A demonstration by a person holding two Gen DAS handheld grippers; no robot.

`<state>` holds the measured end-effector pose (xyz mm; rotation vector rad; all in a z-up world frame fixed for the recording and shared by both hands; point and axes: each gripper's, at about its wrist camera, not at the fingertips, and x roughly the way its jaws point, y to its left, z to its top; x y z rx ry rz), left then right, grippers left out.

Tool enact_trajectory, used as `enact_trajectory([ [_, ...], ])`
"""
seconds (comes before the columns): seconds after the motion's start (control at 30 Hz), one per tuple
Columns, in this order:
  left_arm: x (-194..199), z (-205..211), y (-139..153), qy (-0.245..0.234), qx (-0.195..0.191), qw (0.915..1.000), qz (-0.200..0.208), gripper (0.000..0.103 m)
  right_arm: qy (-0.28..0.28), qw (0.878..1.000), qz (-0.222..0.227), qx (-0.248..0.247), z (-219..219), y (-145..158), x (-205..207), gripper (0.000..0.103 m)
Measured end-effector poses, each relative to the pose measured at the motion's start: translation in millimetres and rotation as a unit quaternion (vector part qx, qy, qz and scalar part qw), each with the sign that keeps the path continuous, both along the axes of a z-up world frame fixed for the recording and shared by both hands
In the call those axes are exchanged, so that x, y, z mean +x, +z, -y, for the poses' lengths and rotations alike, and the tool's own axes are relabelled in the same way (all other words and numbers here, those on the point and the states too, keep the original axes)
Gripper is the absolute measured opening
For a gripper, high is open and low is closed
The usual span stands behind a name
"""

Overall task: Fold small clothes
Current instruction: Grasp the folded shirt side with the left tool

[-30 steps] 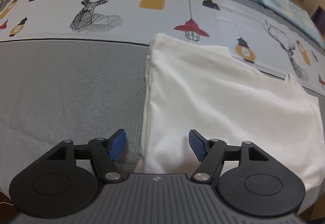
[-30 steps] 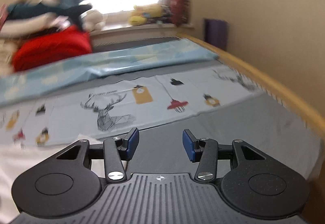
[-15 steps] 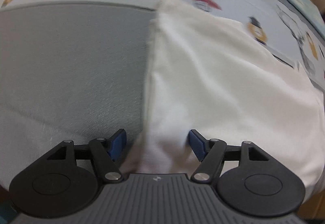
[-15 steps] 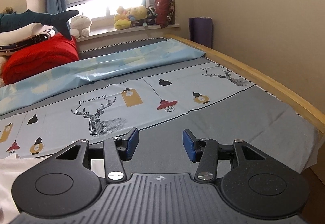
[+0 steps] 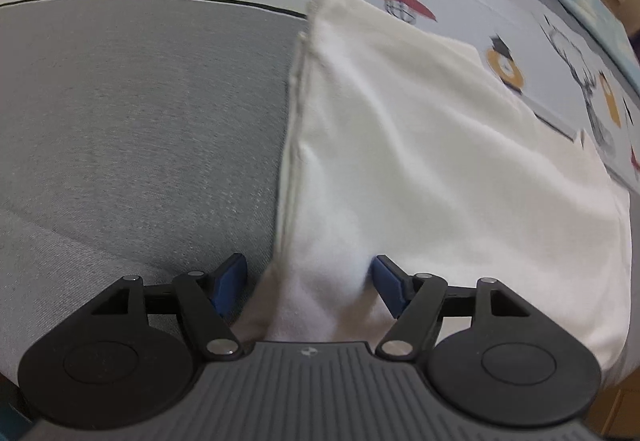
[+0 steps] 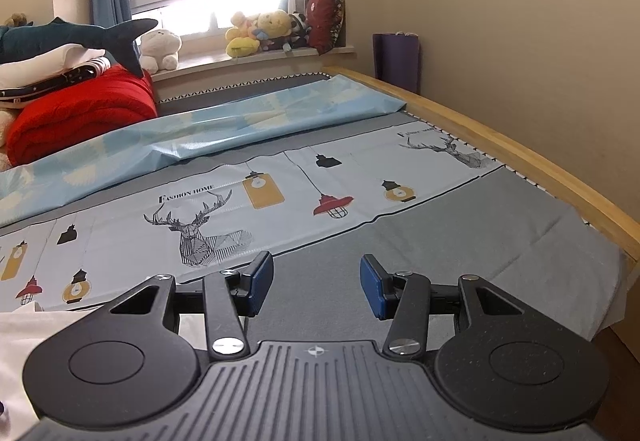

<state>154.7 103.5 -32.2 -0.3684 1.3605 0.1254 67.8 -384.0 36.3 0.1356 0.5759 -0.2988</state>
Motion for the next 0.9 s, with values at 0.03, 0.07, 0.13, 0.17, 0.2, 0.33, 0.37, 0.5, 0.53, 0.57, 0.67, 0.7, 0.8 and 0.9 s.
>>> enact_trajectory([
  [0.03, 0, -1, 0, 0.001, -0.001, 1.0, -0.001, 0.074, -0.001, 1.0, 0.0, 0.0, 0, 0, 0, 0.05],
  [0.07, 1, 0, 0, -0.002, 0.0, 1.0, -0.001, 0.074, -0.002, 1.0, 0.0, 0.001, 1, 0, 0, 0.05],
  [0.13, 1, 4, 0, -0.016, 0.001, 0.9999, 0.001, 0.074, -0.004, 1.0, -0.001, 0.001, 1, 1, 1, 0.05],
  [0.17, 1, 6, 0, -0.025, 0.001, 0.9997, 0.002, 0.071, -0.005, 1.0, -0.001, 0.002, 1, 1, 1, 0.05],
  [0.2, 1, 7, 1, -0.032, 0.001, 0.9995, 0.006, 0.065, -0.006, 1.0, -0.001, 0.003, 0, 1, 1, 0.05],
  [0.33, 0, 11, 3, -0.056, -0.017, 0.9982, 0.017, 0.033, -0.005, 1.0, -0.003, 0.001, -2, 0, 1, 0.05],
  [0.37, 0, 13, 4, -0.065, -0.023, 0.9974, 0.021, 0.028, -0.004, 1.0, -0.004, -0.001, -3, 0, 2, 0.05],
  [0.5, -1, 20, 6, -0.088, -0.013, 0.9956, 0.029, 0.024, 0.001, 1.0, -0.005, -0.007, -7, -1, 1, 0.05],
  [0.53, -1, 20, 6, -0.087, -0.015, 0.9956, 0.03, 0.023, 0.001, 1.0, -0.005, -0.008, -7, -1, 0, 0.05],
  [0.57, -2, 20, 7, -0.086, -0.015, 0.9957, 0.031, 0.022, 0.001, 1.0, -0.004, -0.008, -7, -1, 0, 0.05],
  [0.67, -5, 20, 10, -0.095, -0.01, 0.9946, 0.04, 0.021, -0.001, 1.0, -0.003, -0.005, -7, 0, -1, 0.05],
  [0.7, -6, 20, 11, -0.1, -0.008, 0.9941, 0.042, 0.021, -0.001, 1.0, -0.002, -0.004, -7, 0, -1, 0.05],
  [0.8, -12, 11, 12, -0.093, -0.01, 0.9947, 0.043, 0.021, -0.001, 1.0, 0.0, -0.001, -8, 1, 0, 0.05],
  [0.9, -17, 0, 11, -0.083, 0.014, 0.9959, 0.033, 0.021, 0.003, 1.0, 0.0, 0.001, -13, 0, 2, 0.05],
])
